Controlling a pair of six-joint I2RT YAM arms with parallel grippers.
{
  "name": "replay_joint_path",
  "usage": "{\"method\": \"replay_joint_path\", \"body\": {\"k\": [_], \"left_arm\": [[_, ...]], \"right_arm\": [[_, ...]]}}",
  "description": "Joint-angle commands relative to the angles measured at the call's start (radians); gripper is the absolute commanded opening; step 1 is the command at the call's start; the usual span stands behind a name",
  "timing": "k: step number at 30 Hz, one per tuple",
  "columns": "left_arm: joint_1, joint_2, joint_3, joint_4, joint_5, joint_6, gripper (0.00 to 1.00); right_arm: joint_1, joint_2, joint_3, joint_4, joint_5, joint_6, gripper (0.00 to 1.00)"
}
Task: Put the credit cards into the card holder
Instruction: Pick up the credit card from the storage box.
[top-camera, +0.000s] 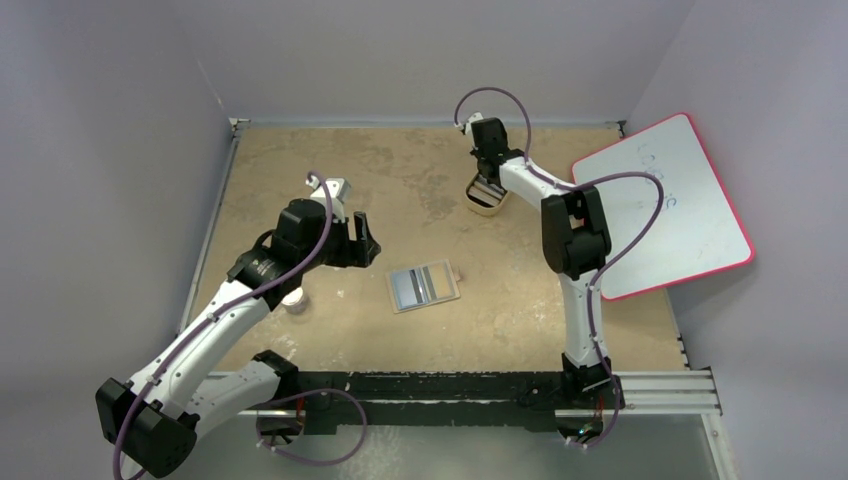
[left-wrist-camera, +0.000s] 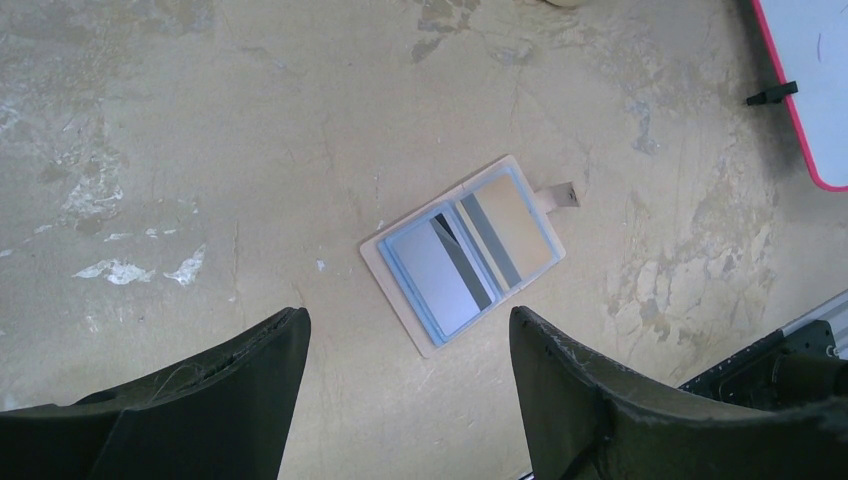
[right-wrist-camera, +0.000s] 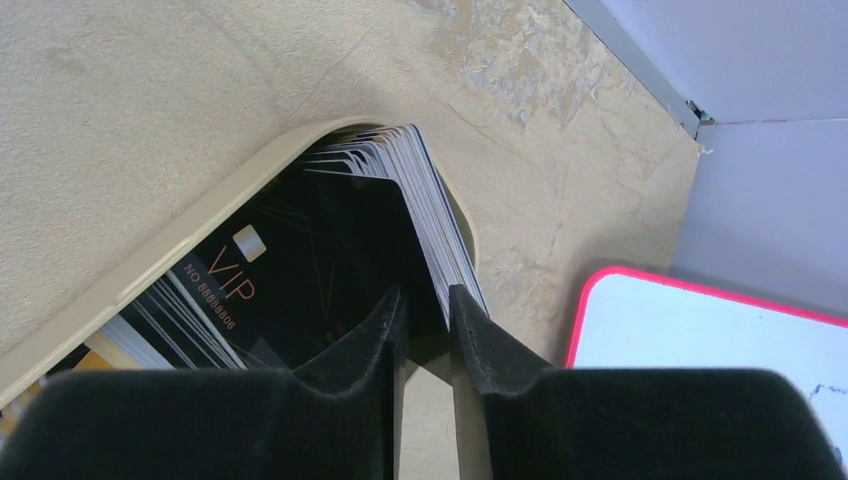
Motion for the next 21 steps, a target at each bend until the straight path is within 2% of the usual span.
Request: {"method": "replay_joint_path", "body": {"k": [1,11,17,21], "left_arm": [[-0.004,-0.011,0.003,0.017,0.001,0.020,0.72],[-0.005,-0.009,-0.004,0.004,-0.049,-0.007,0.75],[-0.004,-0.002,-0.003,-0.003,-0.085,-0.049,0.77],[-0.004,-0.014,-0.020,0.026,-0.065,-0.084,0.77]], "right_arm": [[0.001,-0.055,0.043,0.030,0.021,-0.011,0.19],[0.039,-0.105,0.077,-0.104,-0.033,0.067,0.05],[0.057,-0.158,0.099,-0.219,-0.111,0.155,0.00],[0.071,-0.224,0.088,-0.276,-0.155,0.243,0.00]]}}
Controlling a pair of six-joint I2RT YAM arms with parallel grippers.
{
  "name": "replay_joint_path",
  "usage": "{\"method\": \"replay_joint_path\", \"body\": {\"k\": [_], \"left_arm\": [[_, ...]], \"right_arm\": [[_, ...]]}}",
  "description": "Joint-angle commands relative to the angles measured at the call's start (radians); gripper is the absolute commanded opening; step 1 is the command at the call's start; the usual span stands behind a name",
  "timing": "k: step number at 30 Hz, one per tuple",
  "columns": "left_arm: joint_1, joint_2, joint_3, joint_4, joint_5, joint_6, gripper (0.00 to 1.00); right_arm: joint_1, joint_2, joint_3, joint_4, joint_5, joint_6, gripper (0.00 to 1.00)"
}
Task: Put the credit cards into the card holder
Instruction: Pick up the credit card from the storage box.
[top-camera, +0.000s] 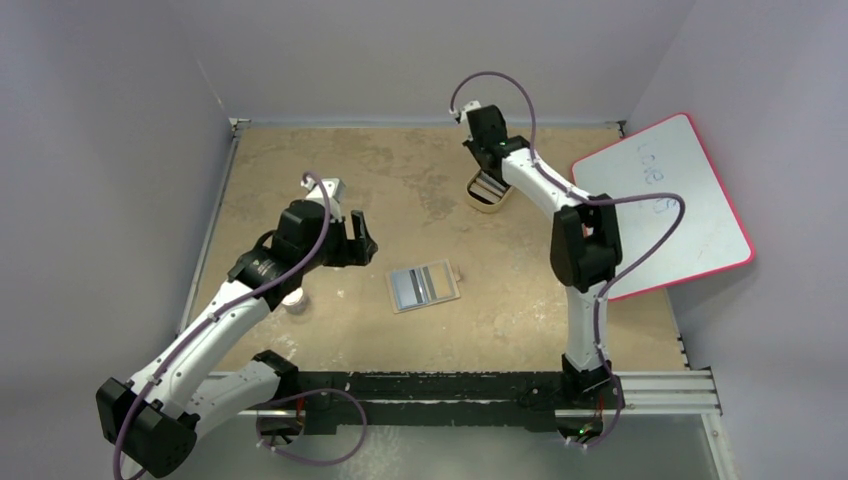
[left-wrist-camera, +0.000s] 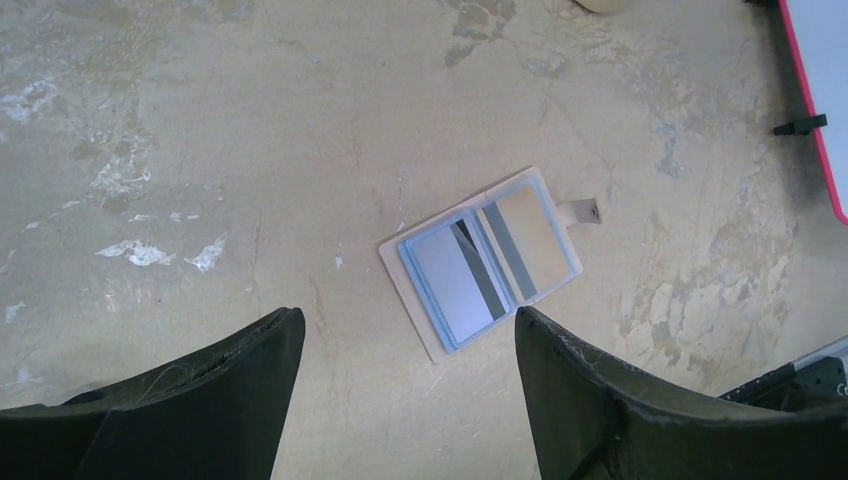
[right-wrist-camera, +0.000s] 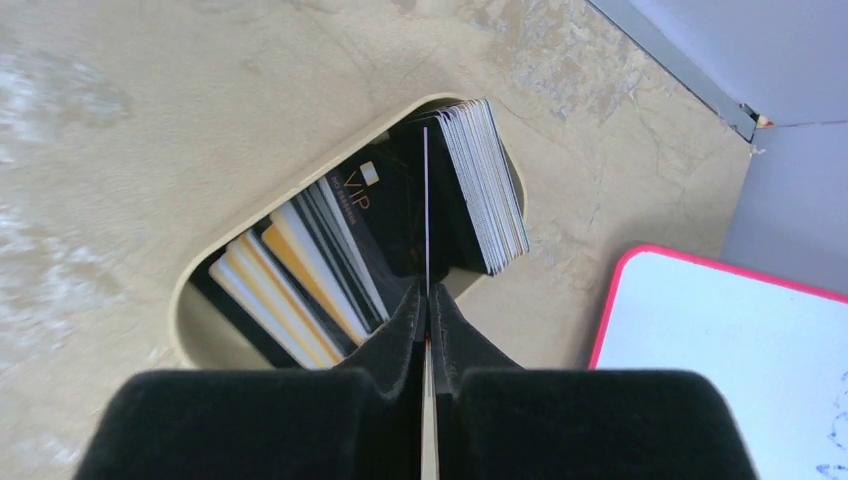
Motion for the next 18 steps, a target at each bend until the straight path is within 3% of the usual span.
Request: {"method": "replay_joint_path", "body": {"k": [1,7,18], "left_arm": [[-0.004,-0.015,-0.021,0.049,0.016,-0.052,0.77],[-0.004,-0.035,-0.028,0.100,0.054,-0.172,0.76],[-0.004,-0.153,-0.118,0.431,0.135,-0.509,0.69]], "right_arm": [[0.018,-0.136,0.039,-0.089,-0.077,0.152,0.00],[0.025,-0.350,-0.143,0.020,-0.370,0.361,0.00],[0.035,-0.798,-0.765,0.728,-1.019,0.886,0.00]]}}
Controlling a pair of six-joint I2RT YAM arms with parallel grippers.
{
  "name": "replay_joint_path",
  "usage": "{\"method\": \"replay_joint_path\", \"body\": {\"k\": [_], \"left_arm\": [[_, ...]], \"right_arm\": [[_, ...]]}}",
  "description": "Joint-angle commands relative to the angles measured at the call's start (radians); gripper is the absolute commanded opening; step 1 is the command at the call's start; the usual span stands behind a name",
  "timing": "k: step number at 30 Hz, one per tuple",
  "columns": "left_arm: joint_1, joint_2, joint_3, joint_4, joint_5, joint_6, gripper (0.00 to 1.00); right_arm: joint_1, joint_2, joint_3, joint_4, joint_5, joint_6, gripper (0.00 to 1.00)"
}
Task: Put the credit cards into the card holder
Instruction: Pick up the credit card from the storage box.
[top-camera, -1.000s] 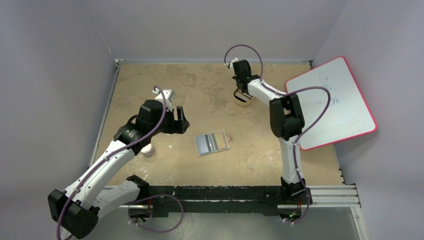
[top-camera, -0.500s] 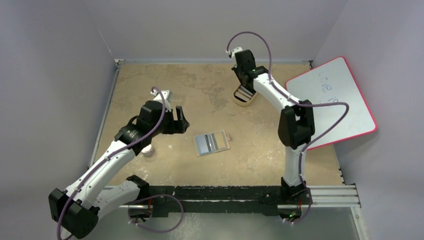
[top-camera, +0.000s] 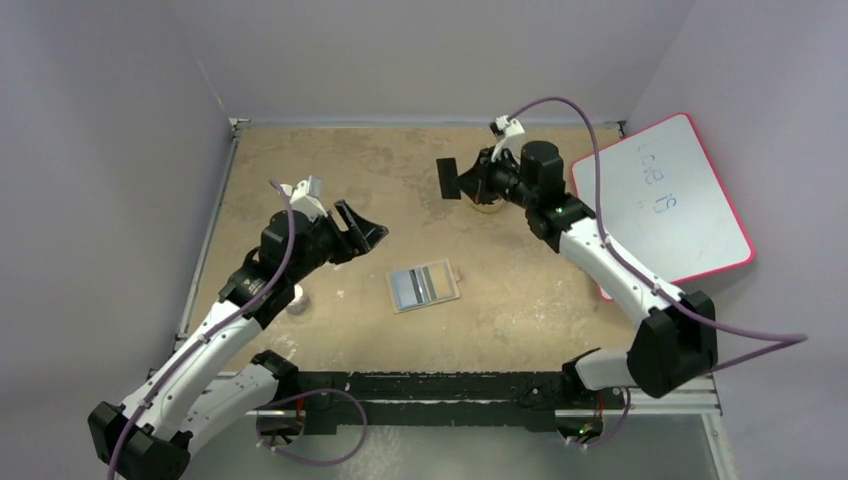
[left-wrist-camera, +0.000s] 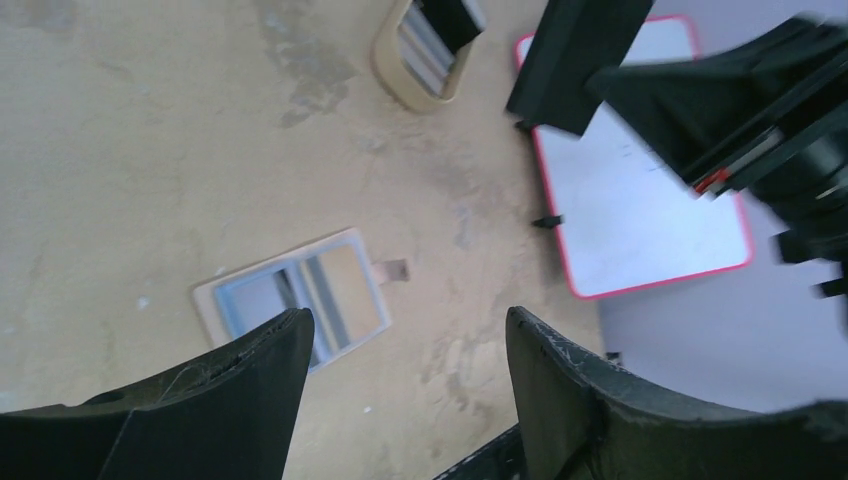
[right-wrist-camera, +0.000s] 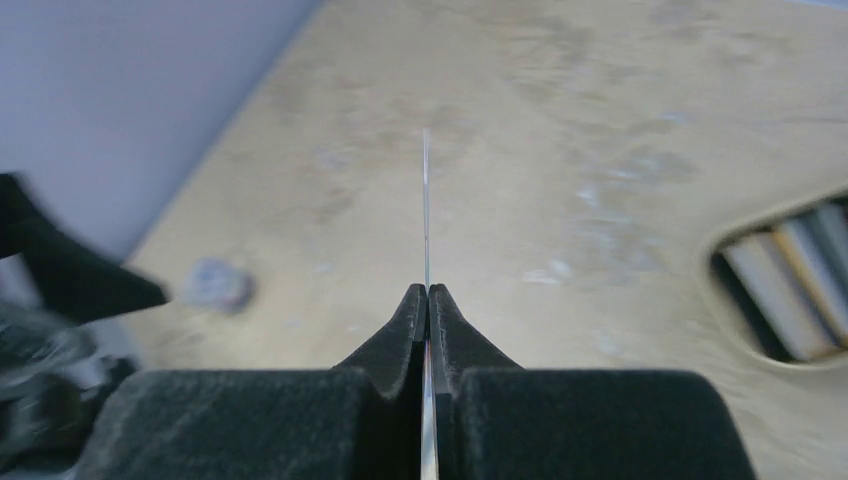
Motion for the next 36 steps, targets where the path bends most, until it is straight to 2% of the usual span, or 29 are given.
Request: {"method": "replay_joint_path", "body": {"k": [1,5,11,14,16,23,27,30,32,36], "left_arm": [[-0.004,-0.046,-0.026,0.243,0.049,-0.170,0.67],[-0.004,-0.029,-0.011,0.315,0.070,-0.180,0.63],[-0.004,0.049,0.003,0.479,0.185,-0.214,0.56],[-0.004,0.089,0.027,0.493,0.223,-0.203,0.54],[-0.004,0.099,0.029,0.517,0.243,-0.205,0.53],[-0.004,0.100,-0.009,0.595,0.304,-0.237,0.44],[-0.004,0.110,-0.041,0.636,0.330,-0.270,0.24],[-0.004,0.103,-0.051,0.627,0.331,-0.267,0.00],[-0.004,0.099,-0.046,0.592,0.321,-0.247,0.00],[-0.004,0.099,-0.014,0.430,0.262,-0.168,0.00]], "right_arm": [[0.005,-0.097,-0.180,0.457,-0.357,0.343,0.00],[0.015,-0.135,-0.340,0.726,-0.486,0.591,0.00],[0.040,-0.137,-0.445,0.975,-0.555,0.765,0.00],[0.056,-0.117,-0.496,1.148,-0.572,0.875,0.00],[0.069,-0.100,-0.505,1.202,-0.576,0.906,0.00],[0.094,-0.073,-0.514,1.246,-0.567,0.929,0.00],[0.094,-0.060,-0.515,1.247,-0.563,0.933,0.00],[0.094,-0.053,-0.511,1.216,-0.559,0.915,0.01],[0.094,-0.052,-0.504,1.160,-0.553,0.885,0.08],[0.093,-0.089,-0.481,0.926,-0.528,0.775,0.25]]}}
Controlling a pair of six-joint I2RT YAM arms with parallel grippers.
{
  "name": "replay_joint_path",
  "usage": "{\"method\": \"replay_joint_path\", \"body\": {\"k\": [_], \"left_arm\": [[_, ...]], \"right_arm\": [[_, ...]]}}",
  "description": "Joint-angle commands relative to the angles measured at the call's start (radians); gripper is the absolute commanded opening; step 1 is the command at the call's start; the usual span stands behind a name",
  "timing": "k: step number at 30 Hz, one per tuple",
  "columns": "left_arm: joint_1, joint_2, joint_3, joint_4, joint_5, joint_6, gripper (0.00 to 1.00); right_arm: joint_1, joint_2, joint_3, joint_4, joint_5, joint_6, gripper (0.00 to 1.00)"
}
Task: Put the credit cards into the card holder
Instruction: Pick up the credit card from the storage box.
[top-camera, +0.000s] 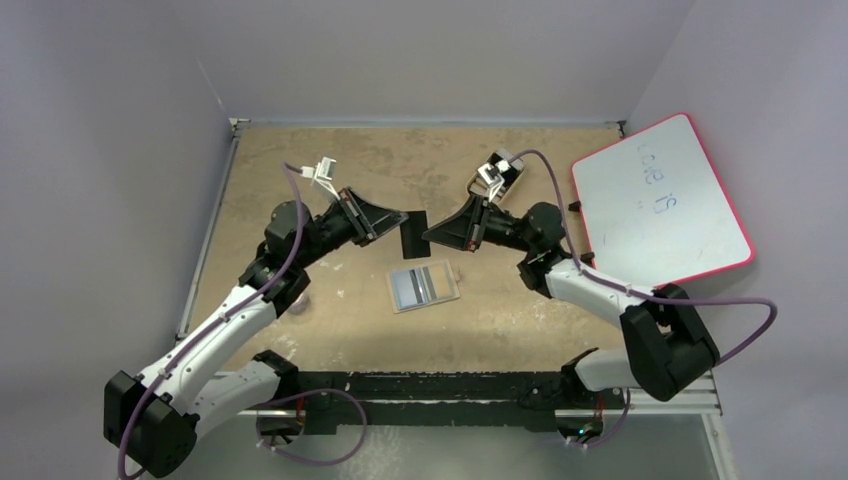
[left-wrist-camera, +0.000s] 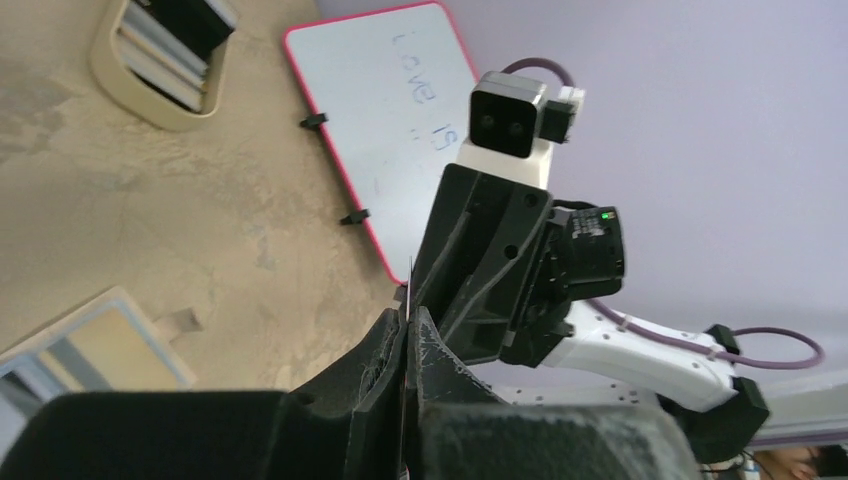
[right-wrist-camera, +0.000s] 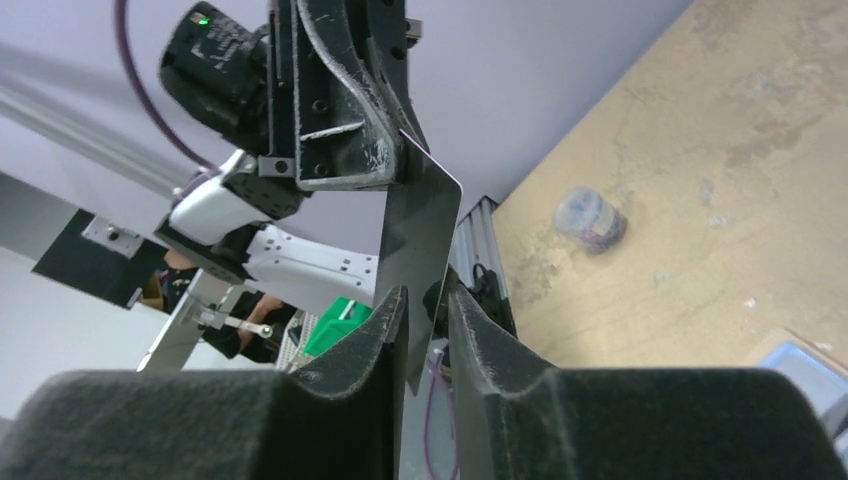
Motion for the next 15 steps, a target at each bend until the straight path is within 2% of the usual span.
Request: {"method": "replay_joint_path", "body": {"k": [1,4,7,10,15], "left_arm": [[-0.004,-0.008,0.035,-0.154,-0.059,0.095,0.00],[-0.004,0.004,0.030,-0.242,-0.119,0.136,0.00],[-0.004,0.020,0.003,-0.279,-0.165,0.138,0.00],[-0.004,0.051,-0.035,-0.268,-0.173,0.121,0.00],[-0.004,0.127,-0.101,-0.180,-0.164,0.065,0.00]], "right_arm": [[0.001,-0.059,0.045,-0.254,0.048,-0.166,0.28],[0.002,-0.103,0.081,-0.509,0.155,-0.323,0.37],[0.002,-0.134,0.099,-0.704,0.264,-0.432,0.42],[0.001,-0.148,0.113,-0.831,0.409,-0.523,0.44],[0.003,-0.087,0.145,-0.966,0.525,-0.614,0.47]]}}
